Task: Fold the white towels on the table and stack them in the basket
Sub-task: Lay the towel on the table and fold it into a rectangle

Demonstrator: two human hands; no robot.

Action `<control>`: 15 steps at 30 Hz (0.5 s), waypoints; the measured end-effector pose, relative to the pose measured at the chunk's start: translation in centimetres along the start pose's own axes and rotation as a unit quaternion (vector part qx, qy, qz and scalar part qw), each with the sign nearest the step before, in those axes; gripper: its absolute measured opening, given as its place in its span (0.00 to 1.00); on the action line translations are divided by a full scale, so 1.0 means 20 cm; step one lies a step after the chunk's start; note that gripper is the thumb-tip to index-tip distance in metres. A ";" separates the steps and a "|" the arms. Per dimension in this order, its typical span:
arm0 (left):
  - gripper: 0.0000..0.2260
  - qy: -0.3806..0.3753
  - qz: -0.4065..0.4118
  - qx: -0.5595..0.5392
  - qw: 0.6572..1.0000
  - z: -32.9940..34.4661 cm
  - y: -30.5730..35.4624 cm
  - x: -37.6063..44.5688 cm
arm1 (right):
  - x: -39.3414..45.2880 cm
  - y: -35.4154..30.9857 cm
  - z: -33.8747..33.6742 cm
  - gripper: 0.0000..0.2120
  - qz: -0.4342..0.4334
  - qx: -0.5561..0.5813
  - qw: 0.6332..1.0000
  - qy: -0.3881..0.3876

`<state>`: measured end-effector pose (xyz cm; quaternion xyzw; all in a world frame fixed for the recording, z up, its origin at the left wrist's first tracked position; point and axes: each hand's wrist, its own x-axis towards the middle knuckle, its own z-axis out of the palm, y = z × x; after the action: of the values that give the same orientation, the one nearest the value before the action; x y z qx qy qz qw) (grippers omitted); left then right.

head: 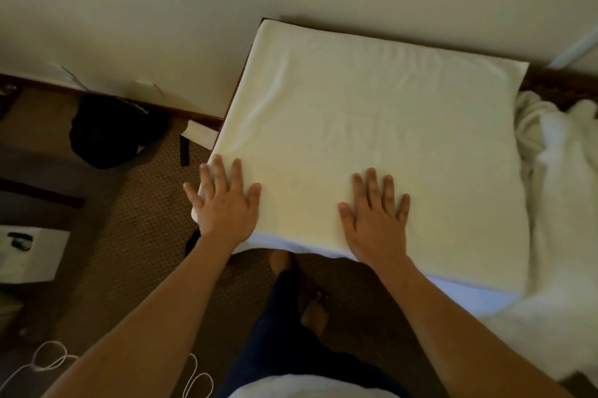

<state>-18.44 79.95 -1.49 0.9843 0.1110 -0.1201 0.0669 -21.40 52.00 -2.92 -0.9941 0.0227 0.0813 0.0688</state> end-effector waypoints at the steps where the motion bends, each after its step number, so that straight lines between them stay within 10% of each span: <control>1: 0.32 0.007 -0.022 -0.013 1.000 -0.01 0.05 -0.02 | -0.02 0.07 -0.01 0.34 0.033 0.007 0.999 -0.001; 7: 0.30 -0.019 0.271 0.014 0.962 0.11 0.65 -0.17 | -0.19 0.25 -0.06 0.31 0.010 0.012 1.000 -0.026; 15: 0.31 -0.014 0.261 0.042 0.964 0.17 0.75 -0.17 | -0.35 0.92 -0.13 0.32 0.327 0.180 0.927 0.034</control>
<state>-18.93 64.29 -2.43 0.9793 -0.1554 -0.1167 0.0564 -28.94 33.61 -1.60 -0.9048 0.3626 0.0598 0.2153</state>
